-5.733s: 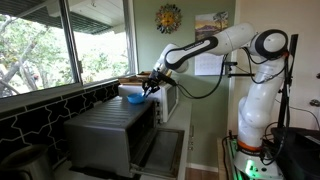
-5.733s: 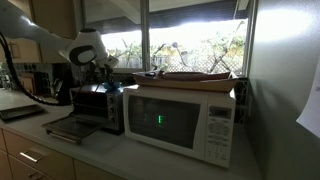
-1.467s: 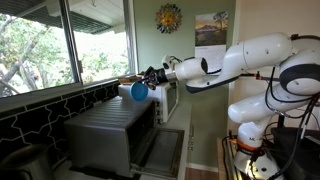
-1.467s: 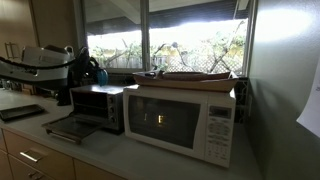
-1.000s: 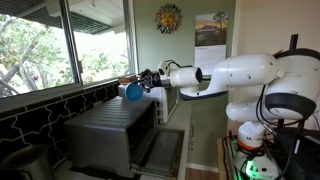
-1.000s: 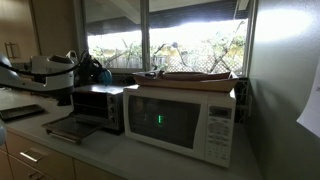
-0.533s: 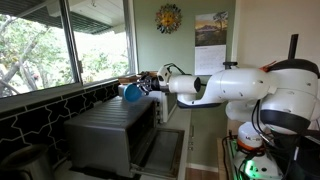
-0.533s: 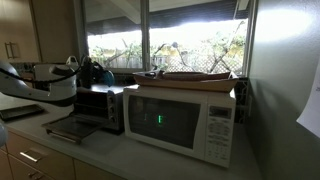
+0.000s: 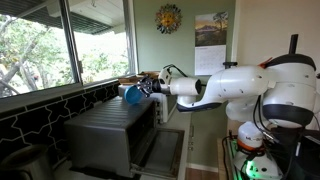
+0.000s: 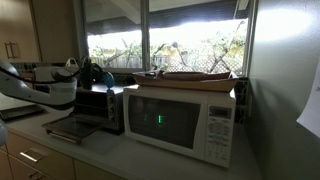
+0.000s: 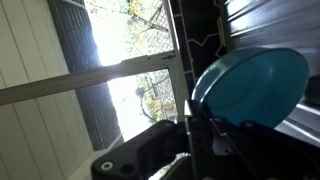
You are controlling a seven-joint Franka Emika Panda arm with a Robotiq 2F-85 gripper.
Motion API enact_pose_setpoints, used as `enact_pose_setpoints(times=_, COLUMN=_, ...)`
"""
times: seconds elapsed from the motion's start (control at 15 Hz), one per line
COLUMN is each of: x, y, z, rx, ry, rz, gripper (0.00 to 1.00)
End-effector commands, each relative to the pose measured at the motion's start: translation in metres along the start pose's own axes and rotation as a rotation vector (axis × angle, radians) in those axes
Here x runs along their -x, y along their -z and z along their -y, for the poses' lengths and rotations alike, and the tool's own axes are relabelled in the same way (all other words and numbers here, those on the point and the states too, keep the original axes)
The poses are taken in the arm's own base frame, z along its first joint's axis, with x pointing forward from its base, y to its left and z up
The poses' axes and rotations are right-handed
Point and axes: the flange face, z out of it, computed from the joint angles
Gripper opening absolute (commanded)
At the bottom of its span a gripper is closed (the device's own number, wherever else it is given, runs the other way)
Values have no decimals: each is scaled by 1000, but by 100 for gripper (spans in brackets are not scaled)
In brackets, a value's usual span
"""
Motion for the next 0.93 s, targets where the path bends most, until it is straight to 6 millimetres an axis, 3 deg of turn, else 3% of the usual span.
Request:
enact_pose_setpoints(times=0.0, x=0, y=7, z=9, rx=-89, ry=-15, rz=-71, gripper=2)
enact_pose_setpoints(times=0.87, x=-1, y=13, z=3, rx=-139, ry=27, rz=-151, gripper=3)
